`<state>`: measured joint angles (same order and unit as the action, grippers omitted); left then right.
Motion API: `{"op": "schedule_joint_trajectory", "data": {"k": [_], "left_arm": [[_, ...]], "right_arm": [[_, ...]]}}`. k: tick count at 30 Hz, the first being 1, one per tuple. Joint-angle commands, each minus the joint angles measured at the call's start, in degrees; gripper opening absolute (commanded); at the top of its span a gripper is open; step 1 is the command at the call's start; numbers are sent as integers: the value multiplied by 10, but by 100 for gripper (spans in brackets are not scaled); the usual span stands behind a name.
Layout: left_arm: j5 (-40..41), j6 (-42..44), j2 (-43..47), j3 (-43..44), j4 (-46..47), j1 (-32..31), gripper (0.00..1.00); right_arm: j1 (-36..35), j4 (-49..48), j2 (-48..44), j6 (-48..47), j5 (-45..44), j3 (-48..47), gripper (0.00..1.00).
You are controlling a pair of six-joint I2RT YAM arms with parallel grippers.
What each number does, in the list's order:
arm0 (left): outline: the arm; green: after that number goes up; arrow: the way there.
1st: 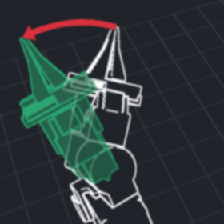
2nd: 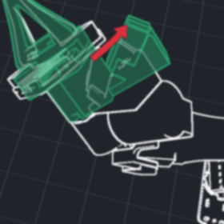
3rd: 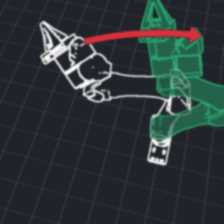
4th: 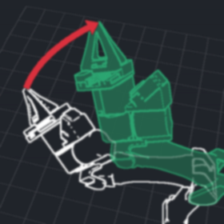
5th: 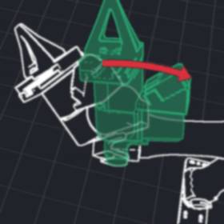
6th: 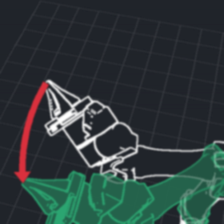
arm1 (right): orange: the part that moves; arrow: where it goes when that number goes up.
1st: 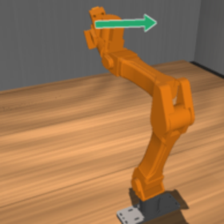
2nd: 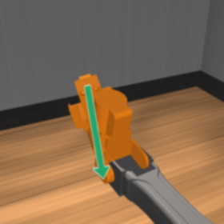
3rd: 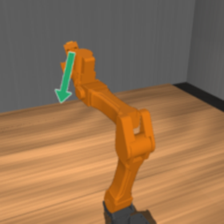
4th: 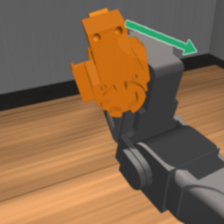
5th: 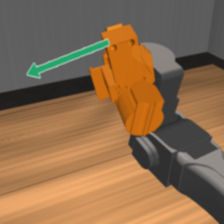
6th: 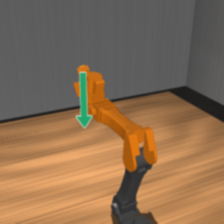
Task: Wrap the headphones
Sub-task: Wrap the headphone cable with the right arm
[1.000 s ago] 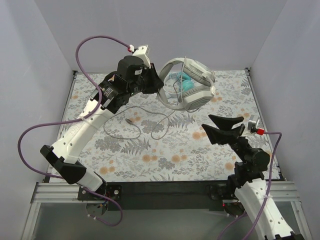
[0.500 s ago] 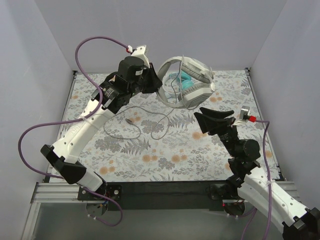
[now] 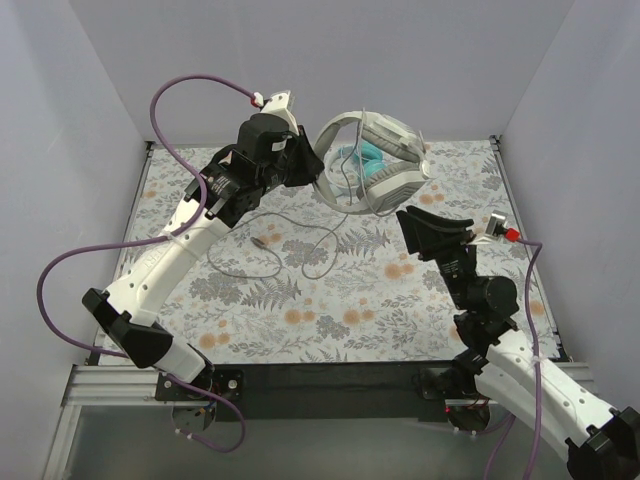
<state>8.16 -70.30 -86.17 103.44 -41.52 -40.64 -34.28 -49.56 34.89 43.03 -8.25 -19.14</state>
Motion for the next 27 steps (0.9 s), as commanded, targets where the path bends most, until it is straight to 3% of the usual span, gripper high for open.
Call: {"op": "schedule_joint_trajectory", "data": {"k": [1, 16, 19, 26, 27], "left_arm": [[-4, -26, 15, 1, 50, 2, 0], [-9, -34, 28, -21, 60, 2, 0], [-12, -36, 30, -21, 61, 2, 0], [-17, -48, 41, -24, 65, 2, 0], [-19, -48, 42, -25, 68, 2, 0]], "right_arm": [[-6, -33, 16, 20, -17, -38, 65], [-30, -73, 56, 43, -30, -50, 57], [-33, -77, 62, 45, -36, -47, 46], [-38, -82, 69, 45, -43, -44, 6], [-38, -82, 70, 46, -43, -44, 6]]}}
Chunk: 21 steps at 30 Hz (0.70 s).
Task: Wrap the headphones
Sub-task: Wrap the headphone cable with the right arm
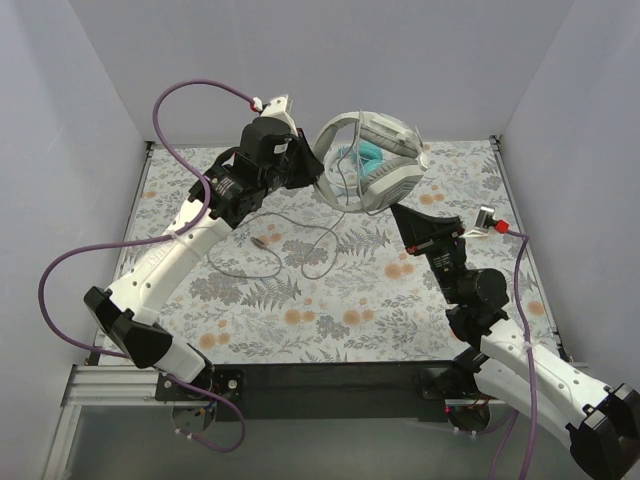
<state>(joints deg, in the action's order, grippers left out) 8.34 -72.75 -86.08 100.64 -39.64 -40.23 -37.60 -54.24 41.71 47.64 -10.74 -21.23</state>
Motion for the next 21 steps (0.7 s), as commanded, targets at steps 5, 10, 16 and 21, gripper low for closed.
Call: {"op": "schedule_joint_trajectory", "data": {"k": [5, 10, 16, 21], "left_arm": [[-32, -34, 44, 2, 55, -2, 0], [-43, -37, 50, 1, 57, -2, 0], [-61, -42, 52, -12, 60, -1, 0], [-66, -42, 65, -24, 62, -2, 0]], "right_arm": [[-5, -32, 7, 2, -20, -21, 1], [-5, -18, 4, 1, -35, -11, 1], [-5, -9, 20, -1, -34, -26, 1], [-5, -1, 51, 4, -18, -37, 1]]}}
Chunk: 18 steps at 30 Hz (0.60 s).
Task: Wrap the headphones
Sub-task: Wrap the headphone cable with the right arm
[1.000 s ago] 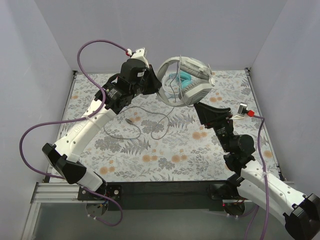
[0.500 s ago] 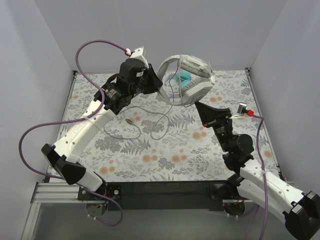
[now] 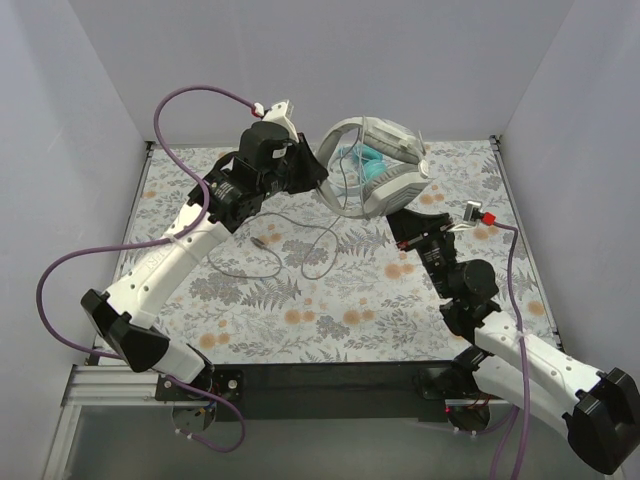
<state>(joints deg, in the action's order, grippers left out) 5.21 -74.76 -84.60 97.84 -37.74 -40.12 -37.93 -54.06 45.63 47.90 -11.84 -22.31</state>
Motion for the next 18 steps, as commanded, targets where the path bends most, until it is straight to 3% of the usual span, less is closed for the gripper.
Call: {"op": "schedule_joint_trajectory", "data": {"k": [1, 10, 18], "left_arm": [[-35, -21, 51, 2, 42, -2, 0], [-42, -19, 58, -3, 34, -2, 0], [-48, -22, 56, 4, 13, -2, 0]], "right_arm": [[-2, -2, 17, 3, -6, -27, 1], [-2, 6, 33, -8, 18, -57, 2], [-2, -3, 38, -37, 51, -73, 31]]}}
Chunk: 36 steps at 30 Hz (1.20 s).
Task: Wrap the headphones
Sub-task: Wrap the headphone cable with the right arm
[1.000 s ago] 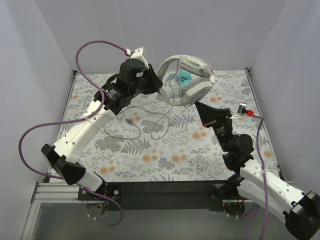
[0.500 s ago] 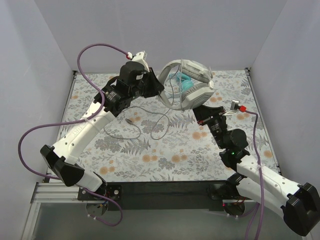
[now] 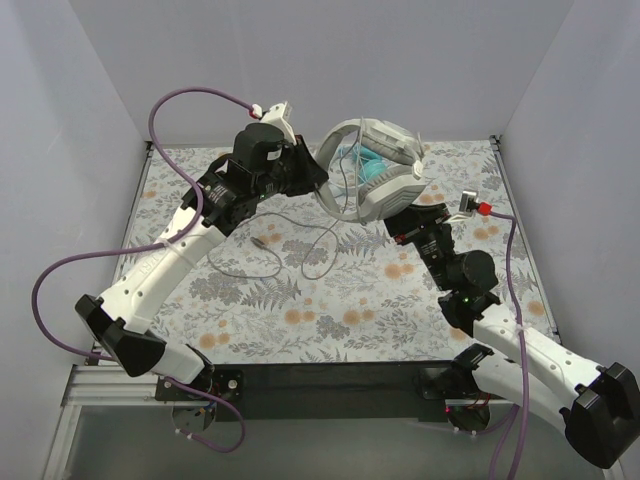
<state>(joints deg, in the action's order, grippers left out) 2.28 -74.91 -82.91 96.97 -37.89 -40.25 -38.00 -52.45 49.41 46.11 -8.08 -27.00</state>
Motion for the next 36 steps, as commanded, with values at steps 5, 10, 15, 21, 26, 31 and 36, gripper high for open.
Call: {"op": "schedule_joint_trajectory", "data": {"k": [5, 10, 15, 21, 26, 31, 36], "left_arm": [[-22, -25, 34, 23, 2, -1, 0], [-23, -26, 35, 31, -20, 5, 0], [-84, -37, 35, 39, -33, 36, 0], [-141, -52, 39, 22, -27, 61, 0], [-191, -65, 37, 7, -19, 72, 0], [-210, -73, 35, 16, -25, 81, 0], [-220, -77, 30, 31, -38, 81, 0]], "right_arm": [[-1, -41, -2, -35, 10, -8, 46], [-1, -69, -21, -50, 14, 19, 48], [-1, -99, -42, -74, 19, 72, 50], [-1, -153, -36, -97, 54, 98, 54], [-1, -173, -17, -110, 75, 97, 55], [9, -138, -9, -199, 76, 94, 61], [51, -172, 111, -233, 151, 60, 61]]}}
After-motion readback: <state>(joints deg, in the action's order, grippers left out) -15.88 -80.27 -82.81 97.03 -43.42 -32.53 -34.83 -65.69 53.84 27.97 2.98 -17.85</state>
